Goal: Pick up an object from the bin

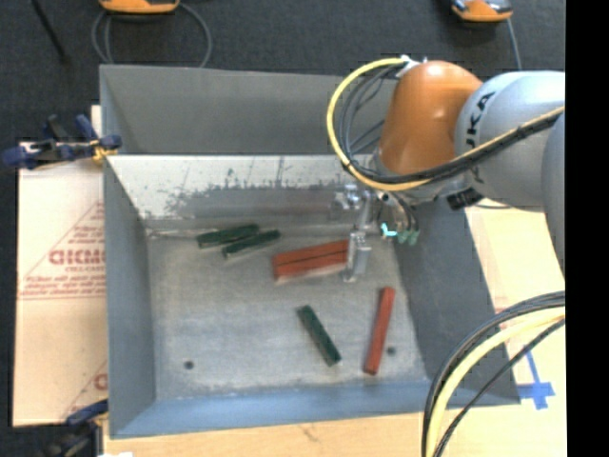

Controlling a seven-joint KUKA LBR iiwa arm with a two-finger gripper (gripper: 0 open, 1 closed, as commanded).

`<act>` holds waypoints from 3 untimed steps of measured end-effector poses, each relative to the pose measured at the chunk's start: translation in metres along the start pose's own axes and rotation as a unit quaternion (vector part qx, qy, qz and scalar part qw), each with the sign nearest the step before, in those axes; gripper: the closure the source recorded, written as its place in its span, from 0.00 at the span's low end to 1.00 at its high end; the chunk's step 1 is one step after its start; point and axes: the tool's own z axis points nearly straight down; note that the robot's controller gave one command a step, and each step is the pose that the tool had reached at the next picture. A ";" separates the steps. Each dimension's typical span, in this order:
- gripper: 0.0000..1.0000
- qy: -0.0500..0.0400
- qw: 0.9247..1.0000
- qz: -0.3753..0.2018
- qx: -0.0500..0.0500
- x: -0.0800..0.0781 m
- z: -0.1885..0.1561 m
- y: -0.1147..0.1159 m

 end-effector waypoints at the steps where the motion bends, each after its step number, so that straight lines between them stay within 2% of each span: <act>1: 0.00 0.000 1.000 -0.027 0.001 0.001 0.076 -0.009; 2: 1.00 -0.005 1.000 -0.027 0.001 -0.002 0.071 -0.009; 3: 1.00 -0.007 0.989 -0.146 0.002 0.018 -0.070 -0.015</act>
Offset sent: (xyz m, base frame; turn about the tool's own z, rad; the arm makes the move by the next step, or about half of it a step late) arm 0.0004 -0.0071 -0.0724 -0.0558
